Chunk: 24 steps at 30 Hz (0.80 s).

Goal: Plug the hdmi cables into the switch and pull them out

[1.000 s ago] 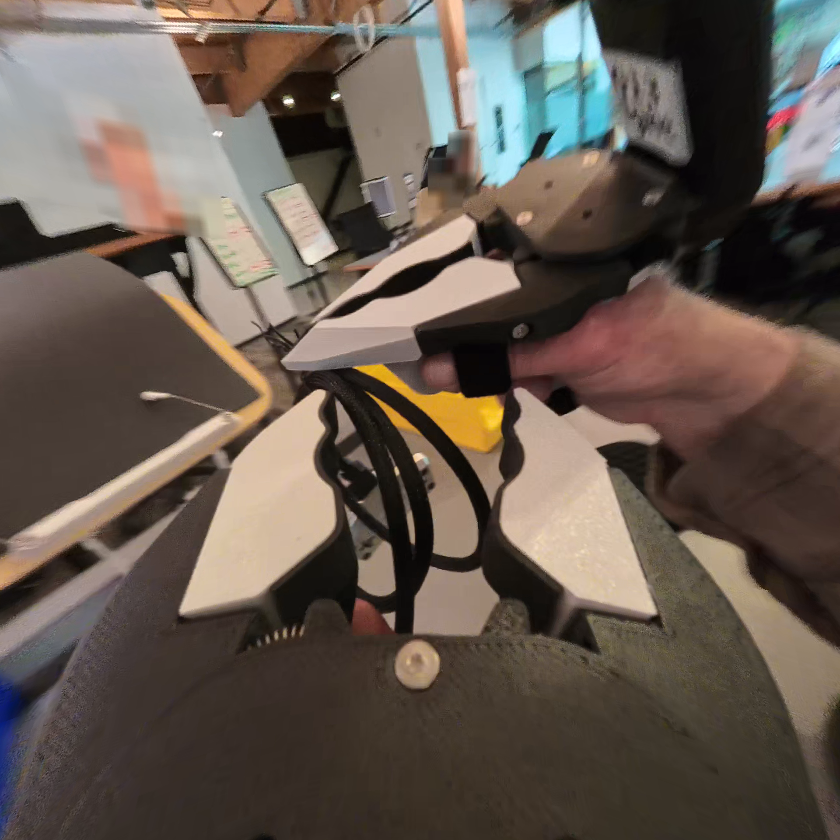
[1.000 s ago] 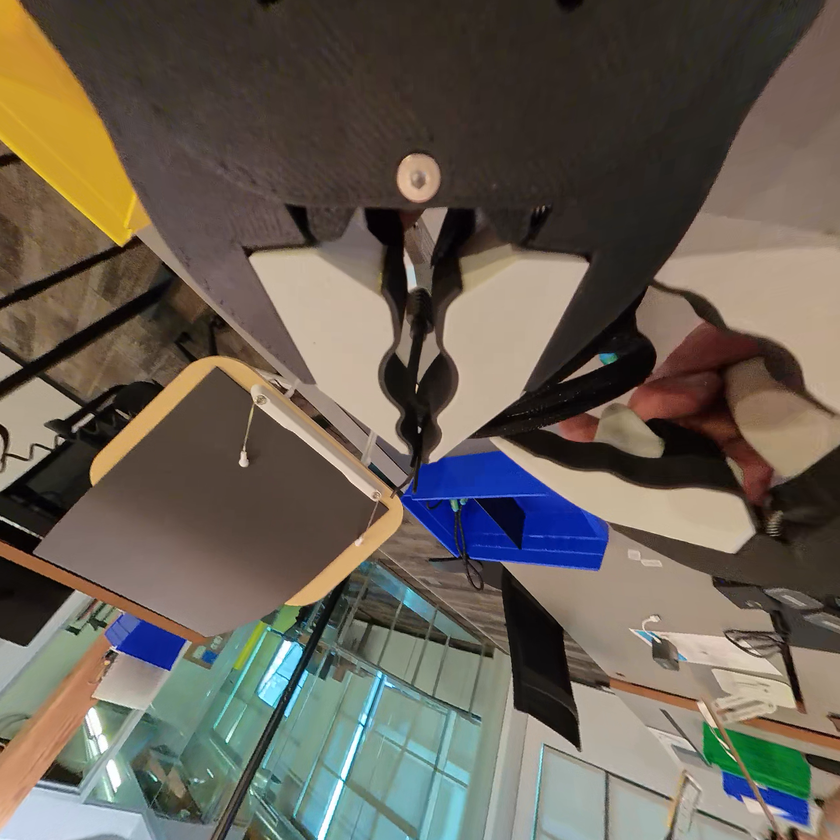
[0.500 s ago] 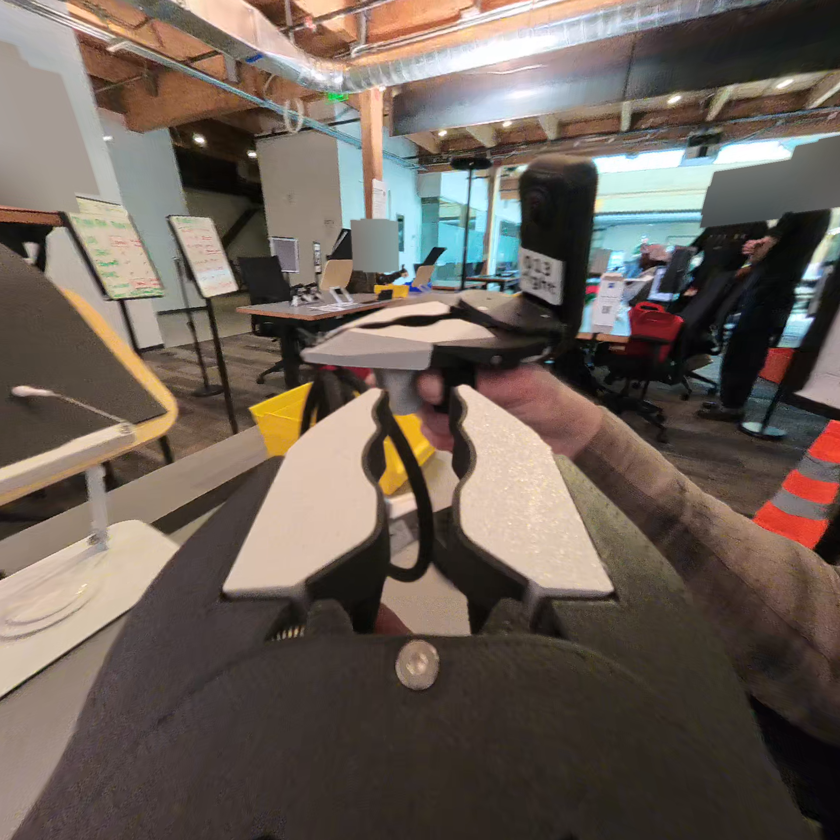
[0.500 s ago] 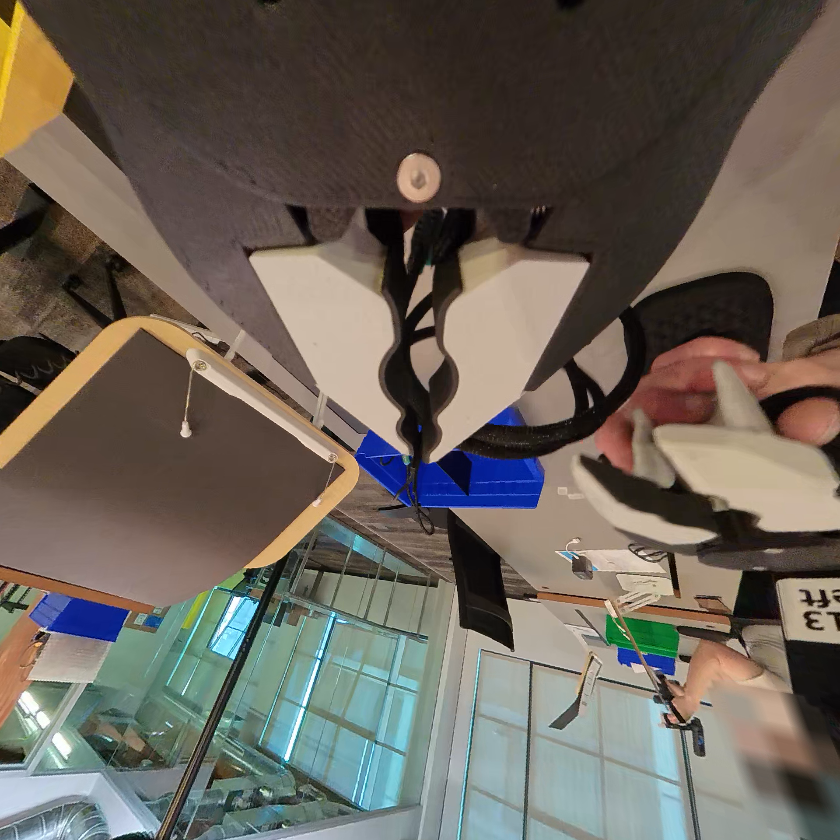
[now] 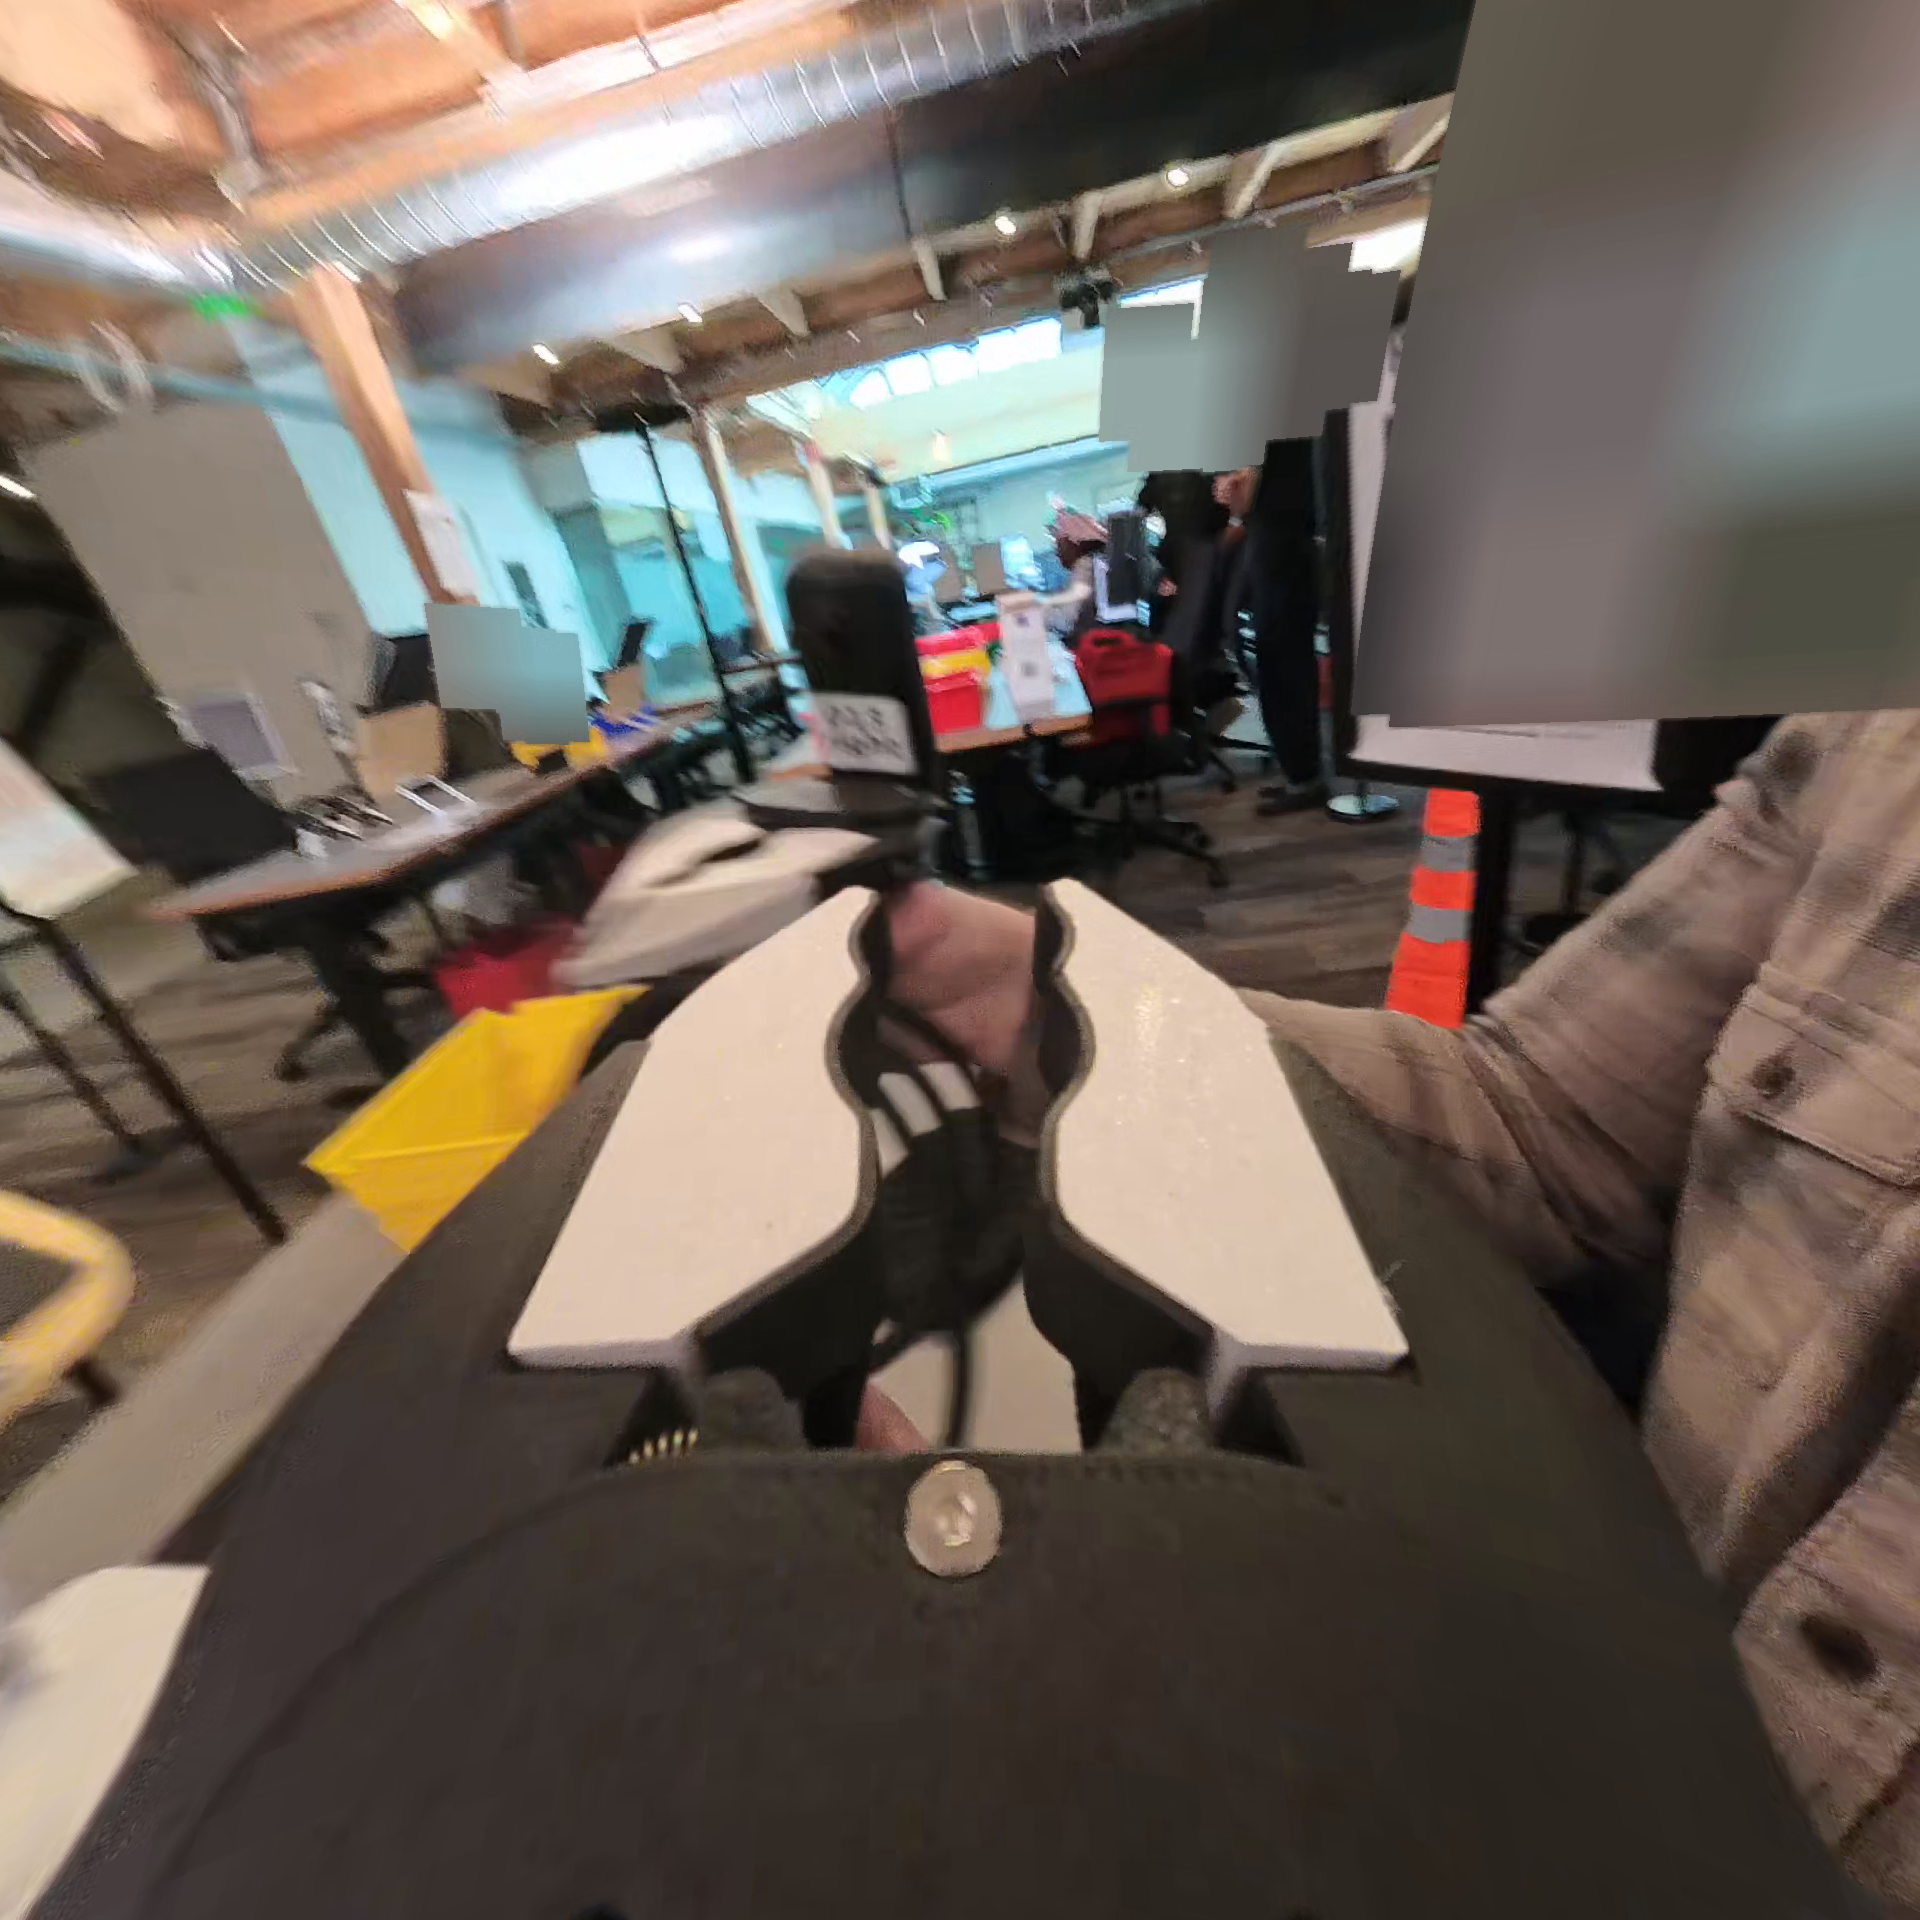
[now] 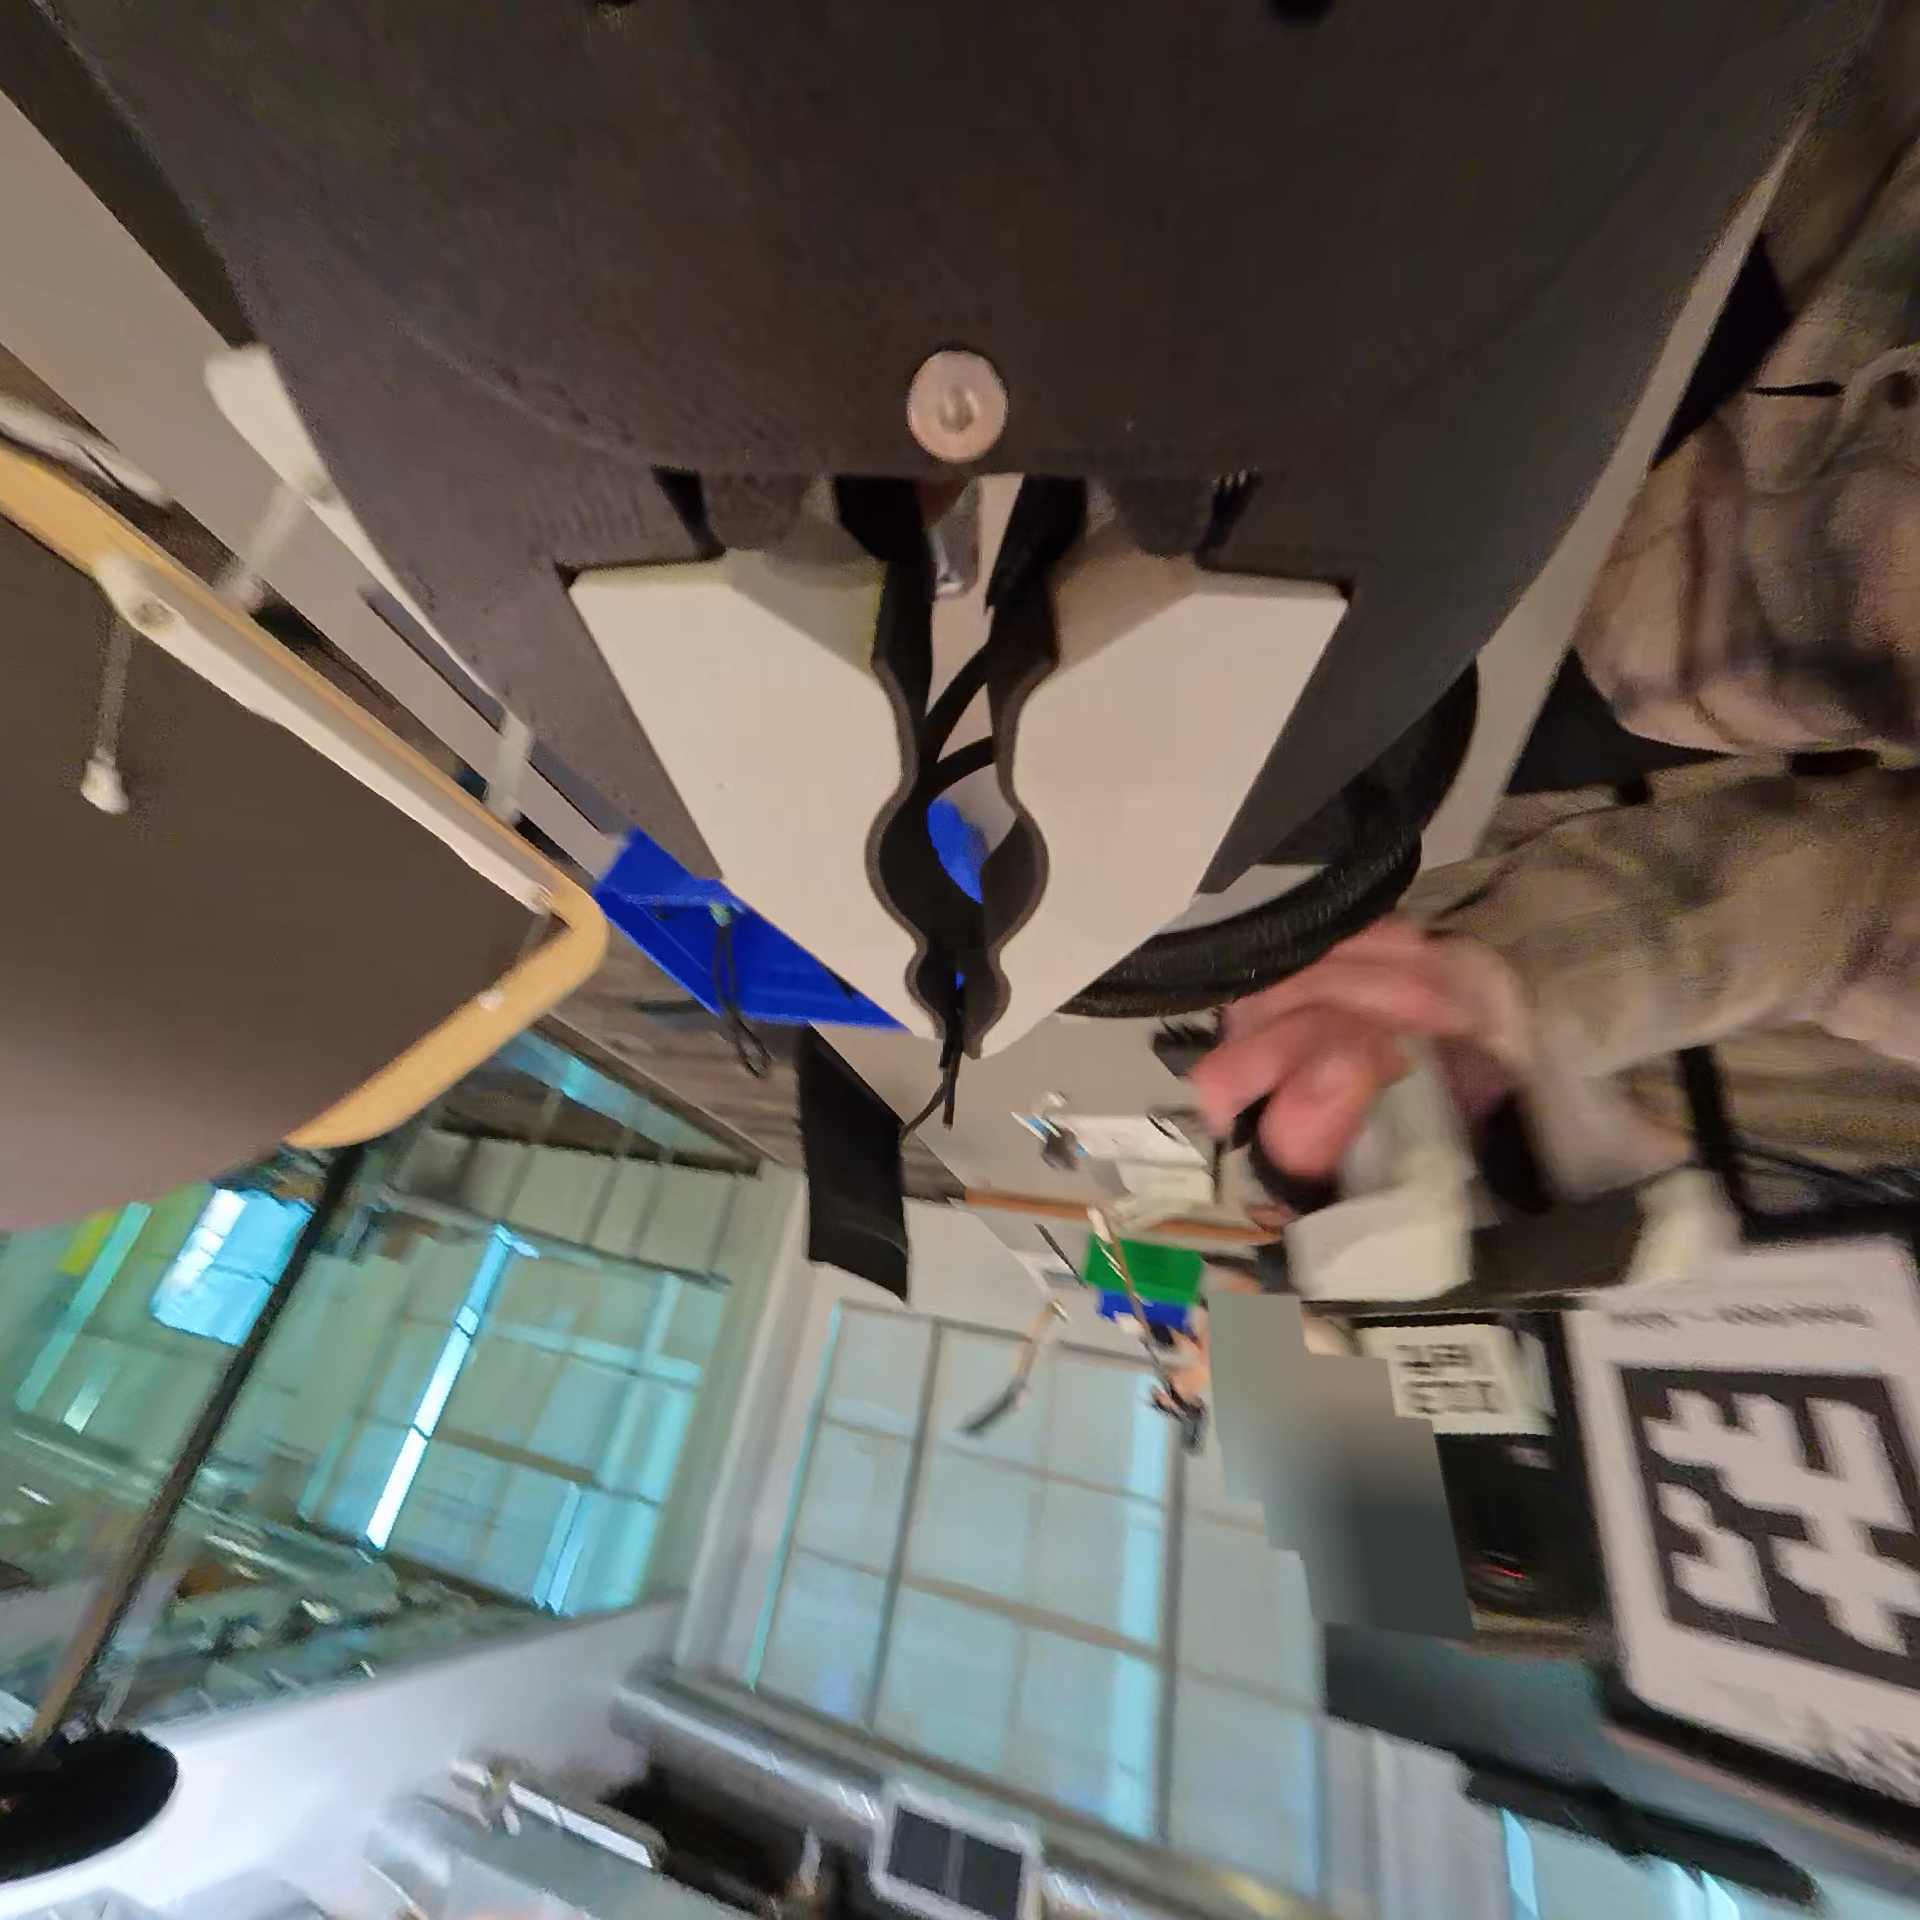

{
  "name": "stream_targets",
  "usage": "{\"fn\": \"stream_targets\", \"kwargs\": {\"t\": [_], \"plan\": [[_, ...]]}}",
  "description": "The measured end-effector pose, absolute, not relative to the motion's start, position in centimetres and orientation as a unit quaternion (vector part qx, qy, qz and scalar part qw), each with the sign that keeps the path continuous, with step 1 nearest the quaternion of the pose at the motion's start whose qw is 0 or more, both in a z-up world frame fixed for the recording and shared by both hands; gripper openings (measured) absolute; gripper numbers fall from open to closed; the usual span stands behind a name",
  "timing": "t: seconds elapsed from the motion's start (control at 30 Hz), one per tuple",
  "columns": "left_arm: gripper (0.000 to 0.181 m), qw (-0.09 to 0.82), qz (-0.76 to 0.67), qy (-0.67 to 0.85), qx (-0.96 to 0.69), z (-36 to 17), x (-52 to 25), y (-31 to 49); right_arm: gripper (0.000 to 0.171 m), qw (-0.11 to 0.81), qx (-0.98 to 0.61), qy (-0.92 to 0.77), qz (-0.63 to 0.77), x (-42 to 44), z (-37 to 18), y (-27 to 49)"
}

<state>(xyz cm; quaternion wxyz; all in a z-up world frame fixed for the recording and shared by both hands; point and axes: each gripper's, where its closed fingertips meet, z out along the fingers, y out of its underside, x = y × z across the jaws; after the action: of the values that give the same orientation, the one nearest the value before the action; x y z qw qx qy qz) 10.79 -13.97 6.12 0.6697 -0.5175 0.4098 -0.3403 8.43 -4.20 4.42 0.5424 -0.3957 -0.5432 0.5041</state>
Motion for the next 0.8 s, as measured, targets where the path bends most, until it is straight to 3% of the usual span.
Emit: {"fn": "stream_targets", "kwargs": {"t": [0.07,0.17,0.23,0.37,0.47,0.57,0.8], "plan": [[0.03,0.696,-0.301,0.39,-0.522,8.2,7.0,-12.3,0.0,0.528,-0.361,-0.536,0.551,9.2,5.2,-5.2],[0.043,0.661,-0.293,0.389,-0.57,7.2,4.0,-7.7,0.0,0.505,-0.319,-0.538,0.595,9.9,6.1,-6.8],[0.059,0.593,-0.333,0.428,-0.595,4.4,5.2,-5.8,0.0,0.498,-0.302,-0.543,0.606,9.8,6.4,-7.7],[0.073,0.515,-0.396,0.489,-0.582,0.7,9.9,-5.5,0.0,0.493,-0.298,-0.551,0.603,9.1,6.4,-8.4],[0.057,0.523,-0.402,0.49,-0.57,-0.2,12.1,-5.1,0.0,0.495,-0.307,-0.555,0.594,8.7,5.8,-8.1],[0.014,0.568,-0.362,0.467,-0.573,-1.0,13.1,-3.2,0.0,0.495,-0.31,-0.557,0.591,8.5,5.5,-7.9],[0.009,0.622,-0.145,0.428,-0.64,-1.2,8.9,0.4,0.0,0.51,-0.376,-0.551,0.543,8.8,4.3,-4.9]]}}
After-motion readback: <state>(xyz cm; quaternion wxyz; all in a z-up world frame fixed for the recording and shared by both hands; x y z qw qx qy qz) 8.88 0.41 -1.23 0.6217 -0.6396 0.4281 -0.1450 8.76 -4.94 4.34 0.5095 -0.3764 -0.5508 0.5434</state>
